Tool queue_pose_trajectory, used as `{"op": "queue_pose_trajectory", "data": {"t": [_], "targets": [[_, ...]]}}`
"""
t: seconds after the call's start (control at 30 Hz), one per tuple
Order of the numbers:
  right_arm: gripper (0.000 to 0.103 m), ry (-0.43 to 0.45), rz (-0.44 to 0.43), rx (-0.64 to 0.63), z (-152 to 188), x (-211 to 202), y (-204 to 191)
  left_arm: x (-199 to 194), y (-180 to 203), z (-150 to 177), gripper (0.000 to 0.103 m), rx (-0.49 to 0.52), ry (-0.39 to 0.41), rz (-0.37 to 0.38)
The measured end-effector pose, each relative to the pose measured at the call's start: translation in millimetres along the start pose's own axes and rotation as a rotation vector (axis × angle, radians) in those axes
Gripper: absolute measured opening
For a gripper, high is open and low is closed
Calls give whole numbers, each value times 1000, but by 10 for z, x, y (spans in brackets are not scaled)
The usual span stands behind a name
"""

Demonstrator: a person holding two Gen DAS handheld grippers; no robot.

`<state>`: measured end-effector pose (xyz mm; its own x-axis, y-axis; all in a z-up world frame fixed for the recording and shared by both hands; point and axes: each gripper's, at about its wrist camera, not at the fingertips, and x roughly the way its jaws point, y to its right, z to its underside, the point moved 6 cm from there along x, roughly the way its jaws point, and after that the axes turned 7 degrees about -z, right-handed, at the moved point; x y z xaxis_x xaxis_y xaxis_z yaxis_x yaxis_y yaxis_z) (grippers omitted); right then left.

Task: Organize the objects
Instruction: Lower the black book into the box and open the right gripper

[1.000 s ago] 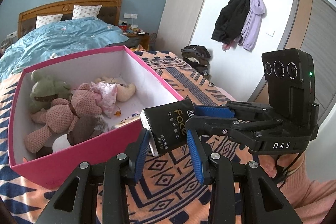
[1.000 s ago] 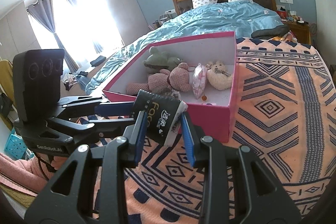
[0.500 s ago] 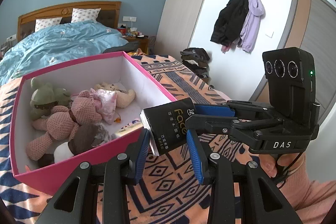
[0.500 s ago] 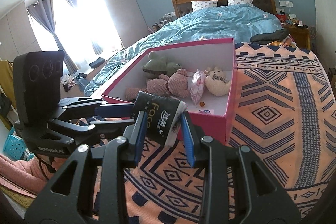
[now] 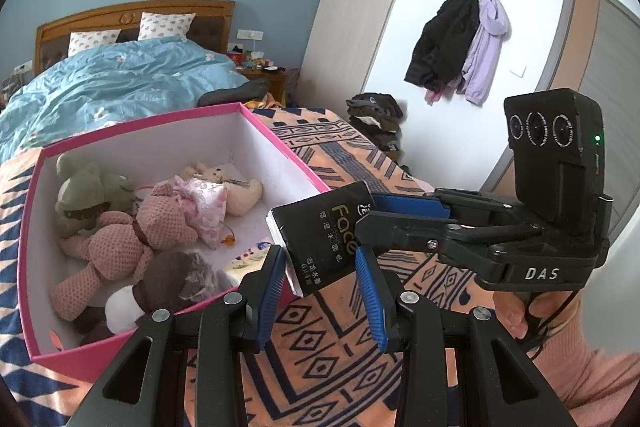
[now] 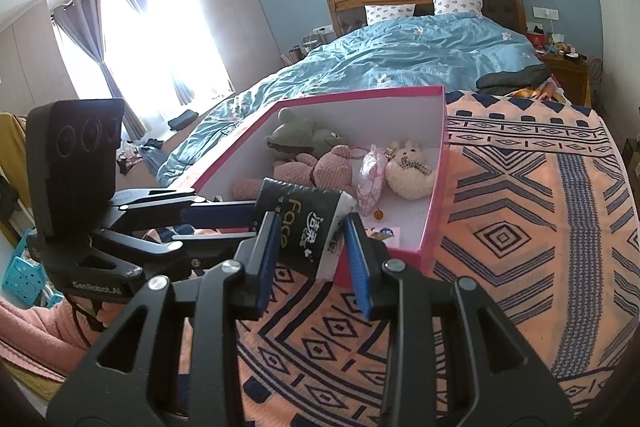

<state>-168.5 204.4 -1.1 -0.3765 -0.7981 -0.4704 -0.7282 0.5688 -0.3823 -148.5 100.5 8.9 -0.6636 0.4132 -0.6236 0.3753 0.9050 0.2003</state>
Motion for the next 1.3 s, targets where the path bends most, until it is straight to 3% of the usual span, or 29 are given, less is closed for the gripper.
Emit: {"op": "queue_pose_trajectory", "data": {"t": [1.3], "targets": [[36, -41, 39, 66, -181, 329, 386, 457, -224, -183, 36, -43, -80, -31]]}}
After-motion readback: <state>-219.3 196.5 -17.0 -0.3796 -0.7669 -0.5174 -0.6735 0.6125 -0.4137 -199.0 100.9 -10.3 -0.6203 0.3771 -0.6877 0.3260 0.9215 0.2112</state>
